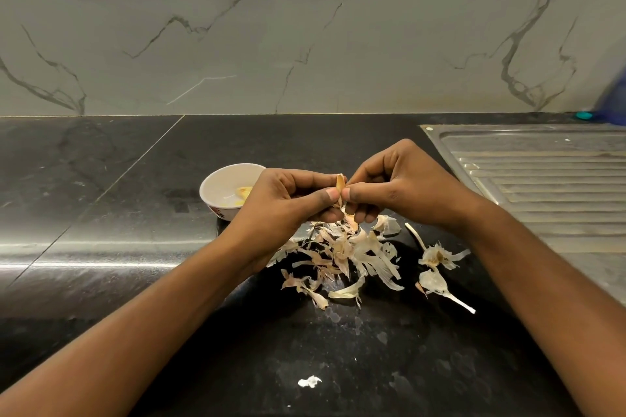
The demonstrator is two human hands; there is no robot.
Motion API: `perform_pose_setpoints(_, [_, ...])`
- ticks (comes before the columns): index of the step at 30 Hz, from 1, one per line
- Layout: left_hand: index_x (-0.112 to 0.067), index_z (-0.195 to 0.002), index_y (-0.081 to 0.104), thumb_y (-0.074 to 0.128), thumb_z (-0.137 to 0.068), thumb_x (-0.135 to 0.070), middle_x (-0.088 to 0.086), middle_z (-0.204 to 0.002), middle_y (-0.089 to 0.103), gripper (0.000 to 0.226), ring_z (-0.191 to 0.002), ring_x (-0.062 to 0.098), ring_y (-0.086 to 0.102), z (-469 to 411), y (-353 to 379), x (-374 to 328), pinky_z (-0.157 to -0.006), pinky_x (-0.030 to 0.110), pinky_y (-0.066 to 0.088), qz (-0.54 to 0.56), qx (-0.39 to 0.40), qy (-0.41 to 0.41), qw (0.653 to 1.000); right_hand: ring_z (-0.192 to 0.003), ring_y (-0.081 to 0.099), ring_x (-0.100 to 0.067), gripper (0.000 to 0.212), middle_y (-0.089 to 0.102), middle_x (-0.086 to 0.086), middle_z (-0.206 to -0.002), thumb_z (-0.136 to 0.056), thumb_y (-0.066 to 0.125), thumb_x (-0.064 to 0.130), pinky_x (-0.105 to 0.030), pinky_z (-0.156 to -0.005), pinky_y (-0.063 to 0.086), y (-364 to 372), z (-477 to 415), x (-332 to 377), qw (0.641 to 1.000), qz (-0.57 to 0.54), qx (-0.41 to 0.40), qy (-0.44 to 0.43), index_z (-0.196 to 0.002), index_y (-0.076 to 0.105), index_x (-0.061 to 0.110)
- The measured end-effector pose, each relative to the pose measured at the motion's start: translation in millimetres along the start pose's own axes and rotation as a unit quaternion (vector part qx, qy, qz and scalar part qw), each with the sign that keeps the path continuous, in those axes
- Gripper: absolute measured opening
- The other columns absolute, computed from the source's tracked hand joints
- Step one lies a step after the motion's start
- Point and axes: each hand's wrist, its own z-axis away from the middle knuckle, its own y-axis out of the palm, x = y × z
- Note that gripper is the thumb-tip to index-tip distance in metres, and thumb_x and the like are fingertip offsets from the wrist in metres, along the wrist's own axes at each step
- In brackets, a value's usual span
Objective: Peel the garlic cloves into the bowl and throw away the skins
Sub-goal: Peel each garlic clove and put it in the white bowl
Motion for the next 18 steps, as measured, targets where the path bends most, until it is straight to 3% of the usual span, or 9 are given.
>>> perform_pose_setpoints(8, [-0.004, -0.119, 0.076, 0.066, -0.098, -0.001, 0.014, -0.095, 0.081, 0.023, -0.081, 0.019, 0.076, 0.4, 1.5, 0.8, -0.078, 0.024, 0.062, -0.009, 0.001, 0.009, 1.000, -0.072, 0.078, -0.030, 0.009, 0.080, -0.012, -0.080, -0.096, 0.076, 0.008, -0.033, -0.066, 0.066, 3.2, 0.1, -0.1, 1.000, 0.008, -0.012, 0.001, -0.096, 0.082, 0.001])
perform_pose_setpoints(18, [-0.004, -0.116, 0.074, 0.062, -0.100, 0.005, 0.018, -0.088, 0.077, 0.022, -0.077, 0.028, 0.074, 0.6, 4.5, 0.0, -0.072, 0.029, 0.064, 0.003, -0.002, -0.014, 1.000, -0.069, 0.078, -0.028, 0.007, 0.079, -0.013, -0.078, -0.095, 0.076, 0.006, -0.029, -0.064, 0.063, 7.5, -0.8, 3.3, 0.999, -0.005, -0.015, 0.031, -0.091, 0.080, 0.002])
